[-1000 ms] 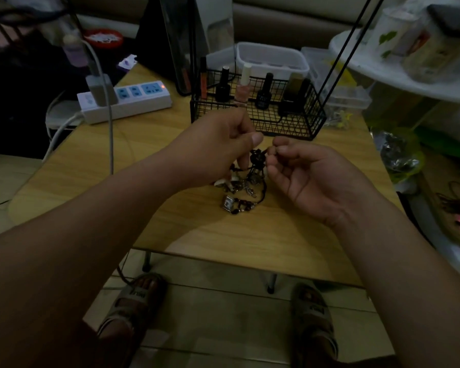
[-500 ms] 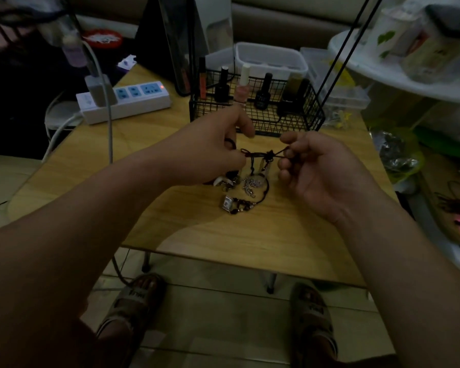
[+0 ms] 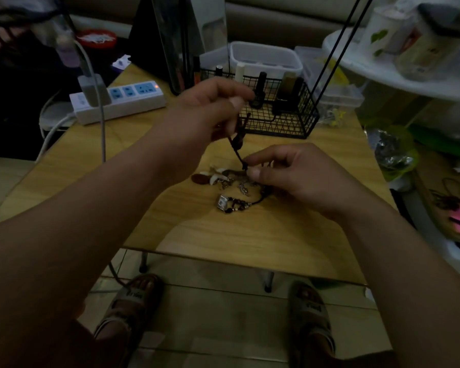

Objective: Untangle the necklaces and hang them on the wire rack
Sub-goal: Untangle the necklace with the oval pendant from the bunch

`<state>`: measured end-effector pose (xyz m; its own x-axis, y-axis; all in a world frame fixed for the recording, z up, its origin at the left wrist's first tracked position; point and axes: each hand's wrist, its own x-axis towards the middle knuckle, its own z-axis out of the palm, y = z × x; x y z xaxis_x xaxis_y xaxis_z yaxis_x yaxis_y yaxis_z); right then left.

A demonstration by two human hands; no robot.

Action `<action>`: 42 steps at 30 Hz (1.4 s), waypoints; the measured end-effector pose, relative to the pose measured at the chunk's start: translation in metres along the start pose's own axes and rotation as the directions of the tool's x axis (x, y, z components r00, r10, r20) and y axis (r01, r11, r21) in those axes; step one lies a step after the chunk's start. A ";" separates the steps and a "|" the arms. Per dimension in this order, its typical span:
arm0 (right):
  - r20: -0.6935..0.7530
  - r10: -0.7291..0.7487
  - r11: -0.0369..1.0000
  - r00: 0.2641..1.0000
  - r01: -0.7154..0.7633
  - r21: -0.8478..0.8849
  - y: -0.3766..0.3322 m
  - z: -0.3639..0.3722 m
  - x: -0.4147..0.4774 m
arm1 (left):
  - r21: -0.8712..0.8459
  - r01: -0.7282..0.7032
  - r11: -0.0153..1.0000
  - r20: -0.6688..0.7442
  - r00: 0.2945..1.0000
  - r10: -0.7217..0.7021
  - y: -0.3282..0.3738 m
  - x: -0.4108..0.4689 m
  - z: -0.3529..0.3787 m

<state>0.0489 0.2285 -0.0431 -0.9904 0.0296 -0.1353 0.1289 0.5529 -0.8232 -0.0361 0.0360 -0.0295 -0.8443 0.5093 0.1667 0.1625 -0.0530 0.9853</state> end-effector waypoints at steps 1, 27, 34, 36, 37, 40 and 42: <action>0.005 0.005 1.000 1.000 -0.005 -0.023 0.000 0.000 0.001 | -0.131 0.045 0.990 -0.013 0.999 -0.047 0.000 0.001 0.000; 0.006 0.004 0.993 1.000 -0.005 0.118 -0.012 -0.004 -0.004 | -0.485 0.014 0.874 -0.156 0.982 -0.102 0.004 0.012 -0.027; -0.029 -0.053 0.971 0.998 0.058 0.233 -0.010 -0.007 -0.008 | 0.486 0.044 0.873 0.070 0.993 -0.090 0.004 -0.002 -0.006; -0.041 -0.070 0.965 0.997 0.078 0.249 -0.009 -0.007 -0.008 | 0.584 0.021 0.811 0.185 0.970 -0.159 0.000 -0.003 -0.005; -0.051 -0.075 0.965 0.996 0.086 0.249 -0.009 -0.007 -0.008 | 0.610 0.018 0.792 0.213 0.959 -0.186 -0.001 -0.003 -0.004; -0.083 -0.058 0.953 0.995 0.080 0.292 -0.009 -0.007 -0.007 | 0.642 0.006 0.767 0.221 0.956 -0.192 -0.003 -0.002 -0.003; -0.115 -0.015 0.948 0.993 0.051 0.314 -0.008 -0.006 -0.006 | 0.632 0.016 0.775 0.215 0.957 -0.196 -0.003 -0.002 -0.005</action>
<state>0.0531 0.2290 -0.0322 -0.9915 0.1164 -0.0588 0.0879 0.2641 -0.9605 -0.0378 0.0310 -0.0321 -0.7296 0.6826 -0.0417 0.4350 0.5103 0.7418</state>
